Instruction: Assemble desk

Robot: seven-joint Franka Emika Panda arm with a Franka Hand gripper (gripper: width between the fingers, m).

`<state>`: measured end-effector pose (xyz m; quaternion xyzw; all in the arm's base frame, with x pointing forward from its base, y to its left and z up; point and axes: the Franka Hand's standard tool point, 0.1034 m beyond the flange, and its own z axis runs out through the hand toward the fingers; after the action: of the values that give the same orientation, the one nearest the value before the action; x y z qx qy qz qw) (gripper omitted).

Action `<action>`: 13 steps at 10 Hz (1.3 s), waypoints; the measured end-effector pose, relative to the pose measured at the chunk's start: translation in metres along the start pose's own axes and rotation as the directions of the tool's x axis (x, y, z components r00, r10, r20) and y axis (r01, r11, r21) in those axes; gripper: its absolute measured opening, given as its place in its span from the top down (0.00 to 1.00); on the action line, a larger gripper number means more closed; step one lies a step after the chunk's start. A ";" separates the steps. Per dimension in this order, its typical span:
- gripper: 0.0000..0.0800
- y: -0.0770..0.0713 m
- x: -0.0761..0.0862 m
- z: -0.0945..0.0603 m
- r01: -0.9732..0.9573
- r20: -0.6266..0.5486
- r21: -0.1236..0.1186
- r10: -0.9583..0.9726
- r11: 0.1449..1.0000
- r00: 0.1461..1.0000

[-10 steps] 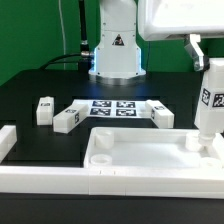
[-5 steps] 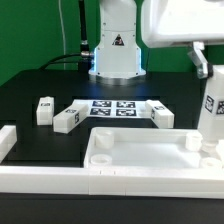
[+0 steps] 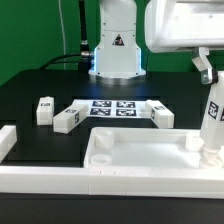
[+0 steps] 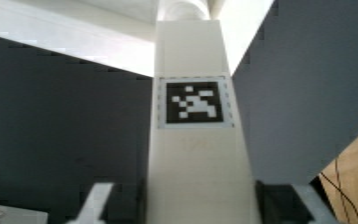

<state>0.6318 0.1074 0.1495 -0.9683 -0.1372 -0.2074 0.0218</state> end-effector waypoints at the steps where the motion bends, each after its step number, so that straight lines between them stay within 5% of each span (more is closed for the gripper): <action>1: 0.64 -0.005 -0.001 0.003 0.005 0.002 0.003 -0.005 1.000 1.000; 13: 0.64 0.001 -0.004 0.013 0.005 0.009 0.002 -0.005 1.000 1.000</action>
Offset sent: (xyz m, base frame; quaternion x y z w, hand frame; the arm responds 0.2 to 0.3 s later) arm 0.0076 0.0032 -0.0084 0.0116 0.0013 -0.0071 0.9999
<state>0.6341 0.1068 0.1357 -0.9689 -0.1400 -0.2029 0.0214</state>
